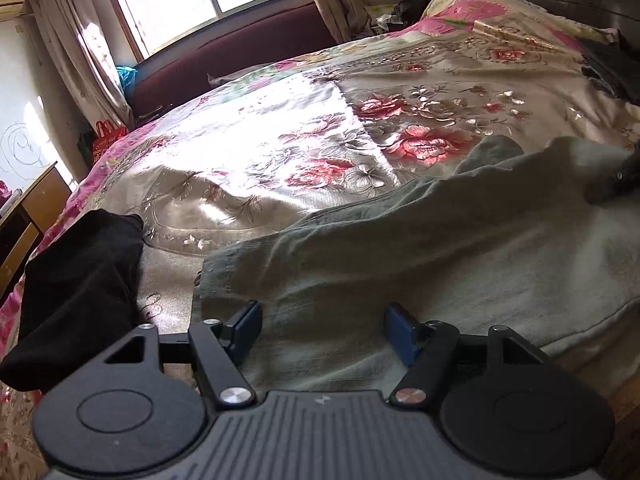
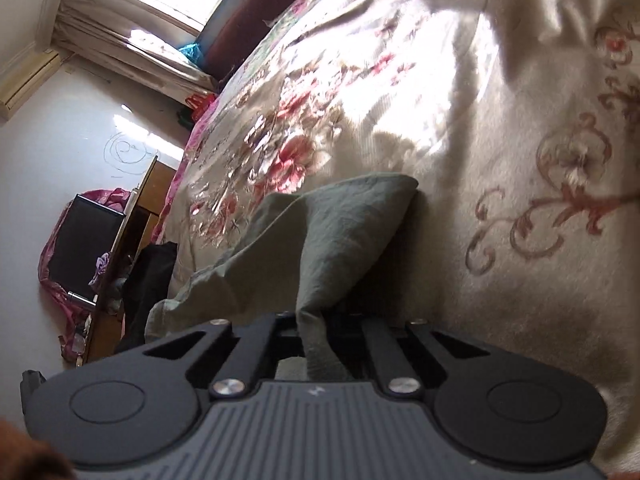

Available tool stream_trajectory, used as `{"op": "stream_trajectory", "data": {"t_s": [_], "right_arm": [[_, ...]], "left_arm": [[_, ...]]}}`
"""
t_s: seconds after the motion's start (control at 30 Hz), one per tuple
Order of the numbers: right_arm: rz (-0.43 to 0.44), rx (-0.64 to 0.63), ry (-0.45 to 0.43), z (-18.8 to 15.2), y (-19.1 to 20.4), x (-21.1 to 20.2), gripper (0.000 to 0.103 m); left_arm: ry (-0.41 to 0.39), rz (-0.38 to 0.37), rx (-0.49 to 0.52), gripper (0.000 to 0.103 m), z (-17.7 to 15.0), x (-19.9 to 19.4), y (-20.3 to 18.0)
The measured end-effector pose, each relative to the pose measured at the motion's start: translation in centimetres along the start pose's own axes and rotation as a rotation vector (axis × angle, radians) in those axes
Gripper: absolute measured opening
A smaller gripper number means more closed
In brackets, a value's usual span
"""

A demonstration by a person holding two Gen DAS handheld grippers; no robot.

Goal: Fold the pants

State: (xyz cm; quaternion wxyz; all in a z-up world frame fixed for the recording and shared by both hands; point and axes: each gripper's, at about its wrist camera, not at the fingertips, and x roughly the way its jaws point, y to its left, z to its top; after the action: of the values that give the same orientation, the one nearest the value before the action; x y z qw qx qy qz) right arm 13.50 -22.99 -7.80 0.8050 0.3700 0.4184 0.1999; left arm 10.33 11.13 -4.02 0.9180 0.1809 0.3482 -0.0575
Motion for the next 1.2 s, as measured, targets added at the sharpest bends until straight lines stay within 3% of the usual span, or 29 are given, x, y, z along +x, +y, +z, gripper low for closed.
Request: {"op": "stream_trajectory", "data": {"t_s": [0.1, 0.17, 0.3, 0.37, 0.5, 0.57, 0.67, 0.8, 0.87, 0.93, 1.0, 1.07, 1.2], "right_arm": [[-0.071, -0.021, -0.053, 2.0, -1.0, -2.8, 0.003], [-0.171, -0.053, -0.064, 2.9, -2.0, -4.1, 0.003], [-0.259, -0.067, -0.021, 3.6, -3.8, -5.3, 0.011], [-0.304, -0.169, -0.038, 3.4, -2.2, -6.3, 0.015], [-0.478, -0.369, -0.175, 3.4, 1.0, -7.9, 0.021], [-0.429, -0.423, -0.211, 3.3, 2.4, -8.1, 0.021], [-0.347, -0.479, -0.125, 3.3, 3.9, -4.7, 0.019], [-0.407, -0.468, -0.023, 3.6, 2.4, 0.9, 0.017], [-0.432, -0.456, -0.026, 4.0, 0.9, 1.8, 0.004], [-0.418, -0.404, -0.043, 5.0, -0.4, 1.7, 0.000], [-0.408, -0.339, -0.045, 5.8, -0.7, 1.0, 0.001], [-0.414, -0.378, -0.089, 5.4, 0.7, -0.7, 0.014], [-0.431, -0.454, -0.100, 3.3, 1.4, -2.5, 0.011]], "left_arm": [[-0.019, -0.042, 0.029, 0.080, 1.1, 0.1, -1.6], [-0.029, -0.062, 0.047, 0.081, 1.8, 0.7, -3.2], [-0.036, -0.083, 0.108, 0.081, 2.7, 1.5, -6.2], [-0.053, -0.080, 0.160, 0.081, 2.9, 0.7, -6.9], [-0.073, -0.060, 0.220, 0.081, 3.4, -1.3, -6.7], [-0.099, -0.037, 0.218, 0.081, 3.9, -2.3, -6.4], [-0.141, -0.073, 0.150, 0.081, 5.2, -3.2, -5.9], [-0.136, -0.129, 0.104, 0.081, 5.9, -0.7, -7.2], [-0.076, -0.140, 0.083, 0.081, 5.5, 1.8, -7.2], [-0.008, -0.125, 0.070, 0.084, 4.3, 4.2, -6.7], [-0.002, -0.141, 0.028, 0.084, 3.9, 4.1, -5.6], [-0.010, -0.101, 0.027, 0.083, 4.0, 3.0, -4.8], [-0.033, -0.077, -0.004, 0.083, 3.9, 2.0, -3.7]]}}
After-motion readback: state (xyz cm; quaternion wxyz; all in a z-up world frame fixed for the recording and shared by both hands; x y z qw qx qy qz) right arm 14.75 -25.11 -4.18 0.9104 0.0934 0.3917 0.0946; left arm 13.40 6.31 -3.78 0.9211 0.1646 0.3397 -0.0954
